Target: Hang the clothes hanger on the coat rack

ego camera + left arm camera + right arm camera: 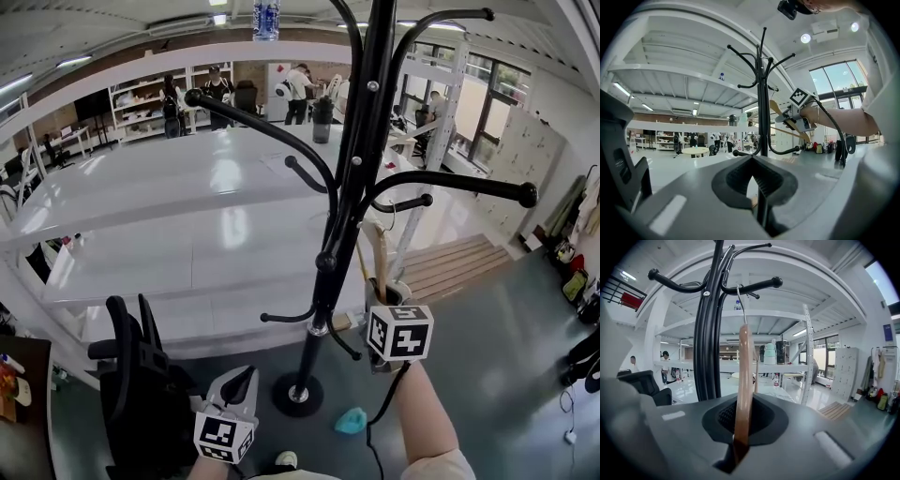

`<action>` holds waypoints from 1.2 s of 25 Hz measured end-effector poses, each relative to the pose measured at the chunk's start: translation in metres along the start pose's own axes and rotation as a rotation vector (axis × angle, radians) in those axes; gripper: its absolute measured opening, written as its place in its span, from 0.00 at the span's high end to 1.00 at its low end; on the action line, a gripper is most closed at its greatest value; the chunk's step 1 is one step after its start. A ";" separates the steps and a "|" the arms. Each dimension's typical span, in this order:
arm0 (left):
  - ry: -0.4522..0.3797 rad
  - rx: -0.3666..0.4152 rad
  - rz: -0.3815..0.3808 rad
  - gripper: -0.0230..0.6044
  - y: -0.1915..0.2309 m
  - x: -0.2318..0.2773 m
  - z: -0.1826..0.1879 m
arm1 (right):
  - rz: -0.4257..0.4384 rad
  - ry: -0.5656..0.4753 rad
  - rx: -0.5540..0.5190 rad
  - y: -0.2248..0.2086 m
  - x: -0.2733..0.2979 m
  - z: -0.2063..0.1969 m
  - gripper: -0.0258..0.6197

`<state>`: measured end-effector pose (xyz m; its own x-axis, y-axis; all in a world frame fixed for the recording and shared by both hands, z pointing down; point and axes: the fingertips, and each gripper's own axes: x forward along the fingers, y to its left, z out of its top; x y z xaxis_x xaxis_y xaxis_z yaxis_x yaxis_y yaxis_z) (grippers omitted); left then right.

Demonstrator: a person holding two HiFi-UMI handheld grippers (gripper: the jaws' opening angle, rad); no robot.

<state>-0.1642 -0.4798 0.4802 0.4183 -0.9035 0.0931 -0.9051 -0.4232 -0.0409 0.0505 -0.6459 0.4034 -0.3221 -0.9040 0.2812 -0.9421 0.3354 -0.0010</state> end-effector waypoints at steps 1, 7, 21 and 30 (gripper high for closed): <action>0.001 0.000 0.002 0.96 -0.001 -0.001 -0.001 | 0.005 -0.004 -0.002 0.001 0.000 -0.001 0.92; 0.004 -0.001 0.008 0.96 -0.010 -0.007 -0.002 | 0.023 -0.111 -0.005 0.002 -0.016 0.015 0.75; -0.035 0.014 -0.010 0.96 -0.052 -0.024 0.017 | 0.065 -0.327 0.034 0.005 -0.129 0.039 0.64; -0.053 0.030 -0.051 0.96 -0.108 -0.053 0.025 | 0.056 -0.334 0.083 0.007 -0.205 -0.009 0.91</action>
<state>-0.0867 -0.3875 0.4552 0.4681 -0.8826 0.0434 -0.8801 -0.4700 -0.0671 0.1109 -0.4564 0.3541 -0.3731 -0.9264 -0.0514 -0.9222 0.3763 -0.0892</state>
